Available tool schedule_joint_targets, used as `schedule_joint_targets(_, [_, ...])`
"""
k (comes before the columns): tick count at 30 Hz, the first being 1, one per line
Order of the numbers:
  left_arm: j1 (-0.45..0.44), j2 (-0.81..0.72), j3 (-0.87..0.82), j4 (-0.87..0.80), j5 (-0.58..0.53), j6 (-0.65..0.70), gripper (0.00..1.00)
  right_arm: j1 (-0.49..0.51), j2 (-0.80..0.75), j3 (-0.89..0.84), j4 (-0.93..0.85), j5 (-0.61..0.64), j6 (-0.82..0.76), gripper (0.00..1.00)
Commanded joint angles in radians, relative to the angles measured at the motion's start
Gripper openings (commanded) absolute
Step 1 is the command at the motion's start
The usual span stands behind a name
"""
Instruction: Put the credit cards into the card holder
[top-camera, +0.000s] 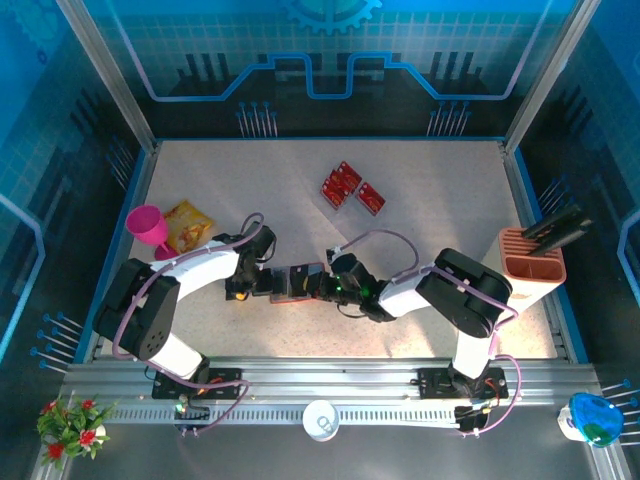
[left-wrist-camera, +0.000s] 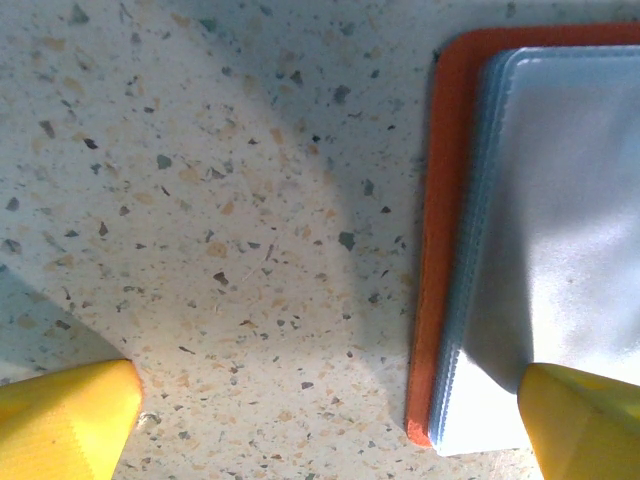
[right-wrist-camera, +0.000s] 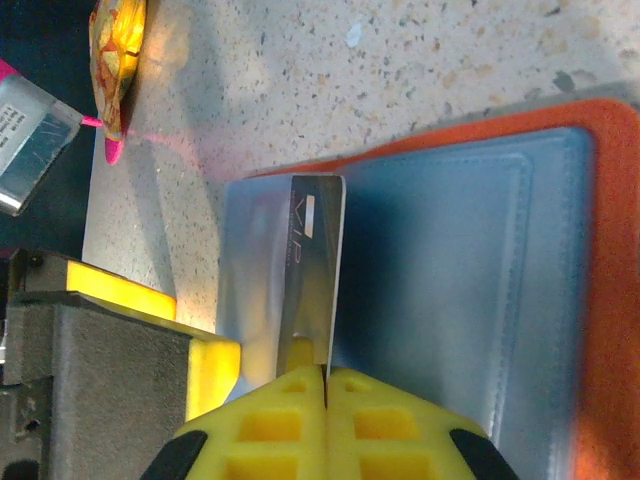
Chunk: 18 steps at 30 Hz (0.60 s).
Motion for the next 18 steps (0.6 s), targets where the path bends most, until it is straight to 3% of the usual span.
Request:
schedule_joint_targets(1, [-0.003,0.035,-0.020,-0.038,-0.003,-0.020,0.99,0.023,-0.011,-0.035,-0.028,0.031,0.010,0.00])
schedule_joint_targets(18, [-0.004,0.046,-0.023,-0.026,0.001,-0.013,0.99,0.030,0.011,0.025,-0.172,-0.019,0.013,0.00])
